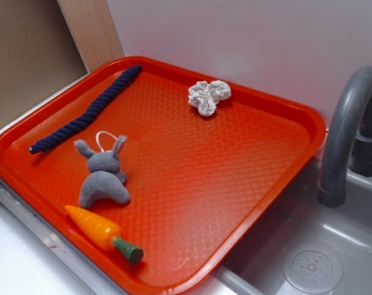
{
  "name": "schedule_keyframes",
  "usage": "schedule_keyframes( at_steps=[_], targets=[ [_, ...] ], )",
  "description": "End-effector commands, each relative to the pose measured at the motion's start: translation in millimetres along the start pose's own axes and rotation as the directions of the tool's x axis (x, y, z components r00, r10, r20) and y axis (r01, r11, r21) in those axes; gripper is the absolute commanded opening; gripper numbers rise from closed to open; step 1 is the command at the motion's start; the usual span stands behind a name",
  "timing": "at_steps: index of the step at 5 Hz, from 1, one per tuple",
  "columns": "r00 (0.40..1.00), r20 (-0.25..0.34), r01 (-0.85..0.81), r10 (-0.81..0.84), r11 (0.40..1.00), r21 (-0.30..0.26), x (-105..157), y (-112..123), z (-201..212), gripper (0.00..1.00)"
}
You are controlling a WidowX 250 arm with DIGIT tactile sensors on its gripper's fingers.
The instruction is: Grab the blue rope.
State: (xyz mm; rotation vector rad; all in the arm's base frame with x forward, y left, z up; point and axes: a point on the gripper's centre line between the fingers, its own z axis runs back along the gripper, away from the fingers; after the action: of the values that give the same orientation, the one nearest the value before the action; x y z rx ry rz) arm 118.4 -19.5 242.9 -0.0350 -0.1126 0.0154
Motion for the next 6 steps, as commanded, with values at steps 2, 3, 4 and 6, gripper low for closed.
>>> schedule_keyframes(
  at_steps=[2, 3, 4, 6],
  targets=[
    [0.993, 0.069, -0.098, 0.097, 0.995, 0.012, 20, -6, -17, 1.0],
    [0.974, 0.127, -0.19, 0.187, 0.982, 0.009, 47, -8, -48, 1.0],
    [0.962, 0.153, -0.232, 0.228, 0.973, 0.01, 70, -8, -74, 1.0],
    [0.964, 0.134, -0.235, 0.231, 0.972, 0.014, 111, -29, -150, 1.0]
  ],
)
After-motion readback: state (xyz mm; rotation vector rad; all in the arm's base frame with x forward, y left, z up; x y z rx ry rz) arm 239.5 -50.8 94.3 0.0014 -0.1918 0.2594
